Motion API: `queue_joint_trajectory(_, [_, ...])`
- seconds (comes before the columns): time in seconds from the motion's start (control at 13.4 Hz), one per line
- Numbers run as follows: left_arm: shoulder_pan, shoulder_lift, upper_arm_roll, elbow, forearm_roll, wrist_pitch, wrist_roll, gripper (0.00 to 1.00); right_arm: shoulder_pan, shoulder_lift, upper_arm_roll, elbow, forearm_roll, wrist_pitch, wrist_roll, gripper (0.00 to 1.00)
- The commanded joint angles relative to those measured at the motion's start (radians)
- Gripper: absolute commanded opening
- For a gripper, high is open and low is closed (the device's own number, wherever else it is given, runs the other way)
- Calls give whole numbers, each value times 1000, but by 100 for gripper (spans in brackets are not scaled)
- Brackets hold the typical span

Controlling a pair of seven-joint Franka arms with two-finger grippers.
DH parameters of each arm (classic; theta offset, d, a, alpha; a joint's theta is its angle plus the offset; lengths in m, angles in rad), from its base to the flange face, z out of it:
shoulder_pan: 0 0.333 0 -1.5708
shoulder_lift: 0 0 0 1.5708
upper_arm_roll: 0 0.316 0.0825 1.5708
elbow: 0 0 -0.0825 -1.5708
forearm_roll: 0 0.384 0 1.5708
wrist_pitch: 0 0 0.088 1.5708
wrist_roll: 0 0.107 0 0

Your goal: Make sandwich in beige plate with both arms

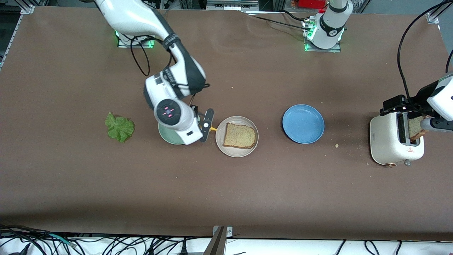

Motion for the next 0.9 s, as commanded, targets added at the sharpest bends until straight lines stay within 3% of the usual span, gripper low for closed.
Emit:
queue_joint_trajectory(0.0, [-8,-8,-1,-2,43,-9,8,100,79,-2,-12,15,-165,-22,47,0])
queue_joint_trajectory(0.37, [-8,-8,-1,-2,43,-9,8,100,204,3,-15,15,-457,-66,179,0])
queue_joint_trajectory(0.6, [-8,-8,-1,-3,43,-9,8,100,216,1,-22,23,-499,-96,185,0])
queue_joint_trajectory(0.82, [-8,-8,-1,-3,43,-9,8,100,202,4,-18,72,-459,-86,185,0])
